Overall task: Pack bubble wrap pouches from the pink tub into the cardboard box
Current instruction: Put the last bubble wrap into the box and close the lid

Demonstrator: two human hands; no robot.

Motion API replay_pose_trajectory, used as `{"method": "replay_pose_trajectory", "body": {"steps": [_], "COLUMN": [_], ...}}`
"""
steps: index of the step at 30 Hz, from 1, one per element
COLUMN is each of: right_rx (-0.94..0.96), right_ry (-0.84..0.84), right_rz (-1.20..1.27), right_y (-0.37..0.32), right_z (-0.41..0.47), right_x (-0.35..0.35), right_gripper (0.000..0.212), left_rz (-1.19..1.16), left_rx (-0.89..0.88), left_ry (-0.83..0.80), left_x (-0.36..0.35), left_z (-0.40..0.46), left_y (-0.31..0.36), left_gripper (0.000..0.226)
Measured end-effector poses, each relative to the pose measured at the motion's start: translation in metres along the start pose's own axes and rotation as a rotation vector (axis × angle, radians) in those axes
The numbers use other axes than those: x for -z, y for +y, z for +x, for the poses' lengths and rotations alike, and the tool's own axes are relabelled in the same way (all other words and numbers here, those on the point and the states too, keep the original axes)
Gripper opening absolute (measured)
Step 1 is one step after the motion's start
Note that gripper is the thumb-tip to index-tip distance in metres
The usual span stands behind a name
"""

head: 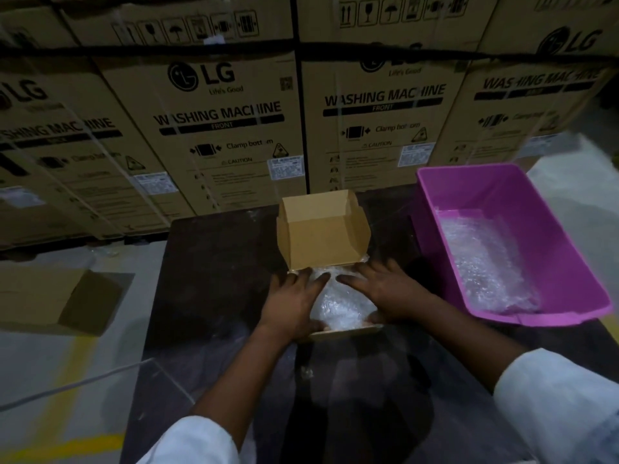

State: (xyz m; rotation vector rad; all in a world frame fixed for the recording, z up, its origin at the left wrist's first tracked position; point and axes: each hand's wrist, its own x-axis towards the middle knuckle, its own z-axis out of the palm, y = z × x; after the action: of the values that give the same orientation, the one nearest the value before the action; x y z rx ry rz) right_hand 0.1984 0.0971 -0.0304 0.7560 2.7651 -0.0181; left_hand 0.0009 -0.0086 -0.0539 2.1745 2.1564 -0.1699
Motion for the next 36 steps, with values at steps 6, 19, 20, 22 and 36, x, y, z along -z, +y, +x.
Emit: {"method": "replay_pose_trajectory", "body": {"steps": [6, 19, 20, 22, 36], "right_rx": [0.050, -0.749, -0.792, -0.851, -0.831], "right_ry": [-0.028, 0.624, 0.588, 0.413, 0.180], "right_rz": [-0.029, 1.311, 1.422, 1.641, 1.759], "right_y": [0.001, 0.047, 0.052, 0.060, 0.053], "right_z": [0.007, 0.051, 0.056, 0.068, 0.092], "right_x": [0.004, 0.046, 0.050, 0.062, 0.059], "right_gripper": [0.098, 0.014, 0.016, 0.020, 0.014], "left_rz": [0.055, -1.328, -1.371, -1.474, -1.533], "left_rx": [-0.037, 0.783, 0.833, 0.875, 0.774], "left_ry": [-0.012, 0.563, 0.470, 0.317, 0.071], "left_x": [0.001, 0.018, 0.017, 0.021, 0.038], "left_z": [0.005, 0.045, 0.055, 0.072, 0.097], "left_y": [0.000, -0.057, -0.064, -0.074, -0.065], "left_gripper": [0.102, 0.041, 0.051, 0.058, 0.032]}}
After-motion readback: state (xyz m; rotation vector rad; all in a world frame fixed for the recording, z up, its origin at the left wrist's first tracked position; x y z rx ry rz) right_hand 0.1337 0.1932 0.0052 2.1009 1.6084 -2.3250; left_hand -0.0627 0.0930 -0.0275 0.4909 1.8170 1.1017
